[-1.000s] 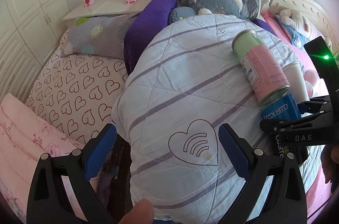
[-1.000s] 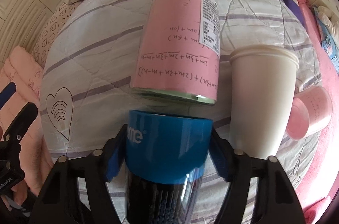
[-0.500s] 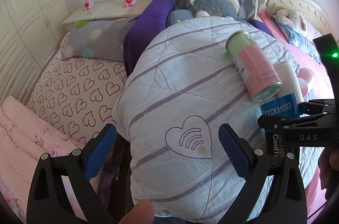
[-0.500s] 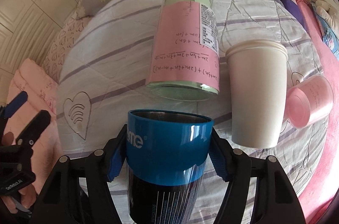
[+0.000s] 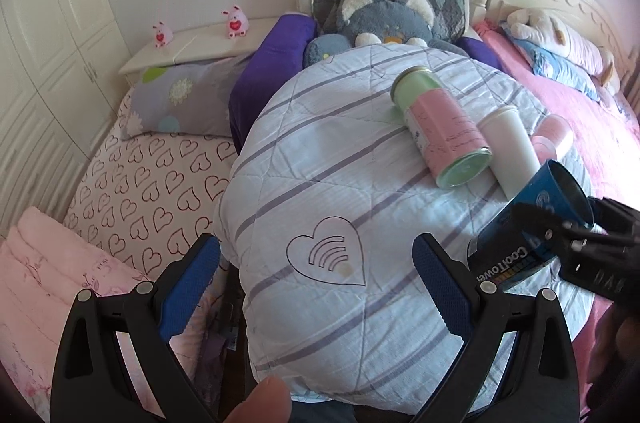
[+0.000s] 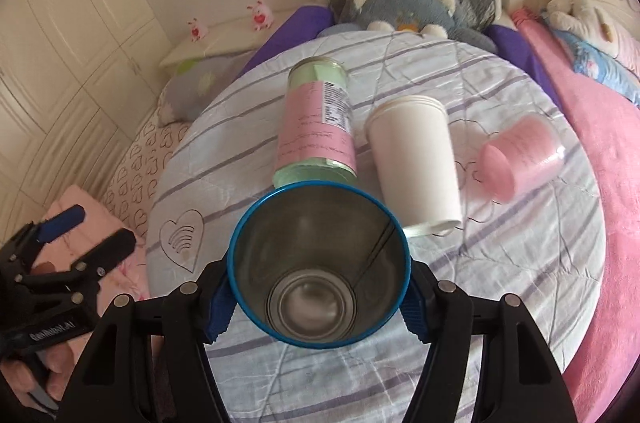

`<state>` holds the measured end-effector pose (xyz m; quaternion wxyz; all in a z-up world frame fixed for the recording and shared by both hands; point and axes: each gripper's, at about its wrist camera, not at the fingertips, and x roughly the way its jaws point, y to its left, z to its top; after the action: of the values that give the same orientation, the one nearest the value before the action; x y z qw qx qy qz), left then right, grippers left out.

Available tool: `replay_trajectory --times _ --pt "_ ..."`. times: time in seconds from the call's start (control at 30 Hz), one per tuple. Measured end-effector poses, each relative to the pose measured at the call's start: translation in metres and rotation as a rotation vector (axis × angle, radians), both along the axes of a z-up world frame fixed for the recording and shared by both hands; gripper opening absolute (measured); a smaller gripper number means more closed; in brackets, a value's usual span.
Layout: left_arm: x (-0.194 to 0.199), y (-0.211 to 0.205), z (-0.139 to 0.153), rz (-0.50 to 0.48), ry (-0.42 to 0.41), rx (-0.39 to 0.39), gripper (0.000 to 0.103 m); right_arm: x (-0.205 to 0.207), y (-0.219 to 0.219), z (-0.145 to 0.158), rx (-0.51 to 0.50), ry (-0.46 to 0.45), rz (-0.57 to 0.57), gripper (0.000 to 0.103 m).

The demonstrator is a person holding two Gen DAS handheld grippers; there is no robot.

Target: Flip cup upright

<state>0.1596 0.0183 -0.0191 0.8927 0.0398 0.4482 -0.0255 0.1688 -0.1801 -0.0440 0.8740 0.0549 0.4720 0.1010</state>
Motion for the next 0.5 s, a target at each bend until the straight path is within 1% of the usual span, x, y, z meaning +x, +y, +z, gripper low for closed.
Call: replay_trajectory --times 0.1,0.27,0.43,0.5 --pt "-0.006 -0.006 0.004 -0.005 -0.008 0.016 0.098 -0.014 0.006 0.002 -0.063 -0.061 0.011 0.067" --pt "-0.015 -0.008 0.009 -0.003 -0.018 0.018 0.098 -0.025 0.018 0.001 -0.131 -0.09 0.05 0.067" --pt "-0.021 -0.01 0.011 0.002 -0.017 0.023 0.098 -0.03 0.017 -0.001 -0.157 -0.124 0.059 0.068" --pt "-0.024 -0.009 0.011 0.006 -0.017 0.02 0.098 -0.032 0.018 -0.001 -0.157 -0.127 0.066 0.071"
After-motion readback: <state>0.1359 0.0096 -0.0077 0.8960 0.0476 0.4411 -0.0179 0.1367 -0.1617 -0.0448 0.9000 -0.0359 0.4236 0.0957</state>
